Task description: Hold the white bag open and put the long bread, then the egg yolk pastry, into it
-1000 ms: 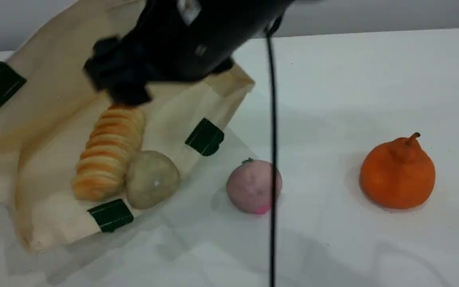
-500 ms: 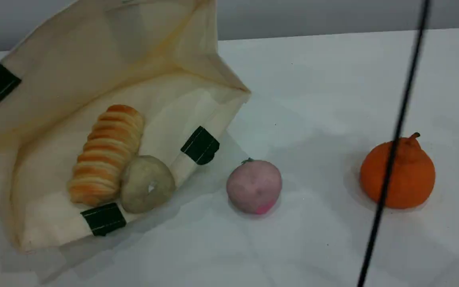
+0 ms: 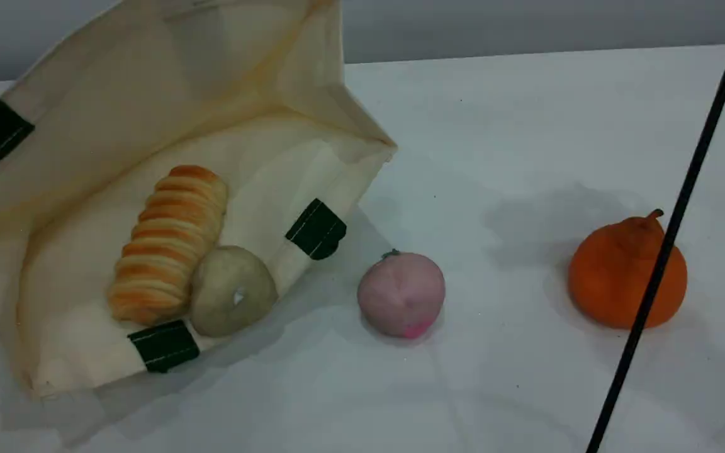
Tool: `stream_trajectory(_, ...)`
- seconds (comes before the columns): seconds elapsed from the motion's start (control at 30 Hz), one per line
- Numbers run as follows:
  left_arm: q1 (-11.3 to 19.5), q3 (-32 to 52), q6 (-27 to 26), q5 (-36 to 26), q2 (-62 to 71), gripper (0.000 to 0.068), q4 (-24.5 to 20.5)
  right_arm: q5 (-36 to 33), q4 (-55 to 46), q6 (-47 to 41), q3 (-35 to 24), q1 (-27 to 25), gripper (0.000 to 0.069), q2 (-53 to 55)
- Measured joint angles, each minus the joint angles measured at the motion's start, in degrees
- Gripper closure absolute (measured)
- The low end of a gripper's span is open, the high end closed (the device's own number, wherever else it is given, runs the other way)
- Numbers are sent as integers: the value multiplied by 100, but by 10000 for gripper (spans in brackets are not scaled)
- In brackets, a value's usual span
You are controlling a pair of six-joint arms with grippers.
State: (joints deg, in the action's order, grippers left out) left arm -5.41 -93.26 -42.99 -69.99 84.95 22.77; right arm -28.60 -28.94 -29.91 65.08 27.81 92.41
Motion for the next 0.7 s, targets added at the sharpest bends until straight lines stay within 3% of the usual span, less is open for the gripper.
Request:
stream_trajectory(0.2,0,0,0,0,0,559,0,0,-11,0,0,5,113,0)
stream_trajectory(0.27,0,0,0,26,0,503,26,0,-18,0,0,5,113,0)
stream_trajectory(0.5,0,0,0,21,-3,202,20,-12,-18,0,0,5,113,5)
stream_trajectory(0.57,0,0,0,21,-3,159,14,-32,-18,0,0,5,113,5)
stream_trajectory(0.7,0,0,0,15,-3,143,46,-106,-53,0,0,5,113,5)
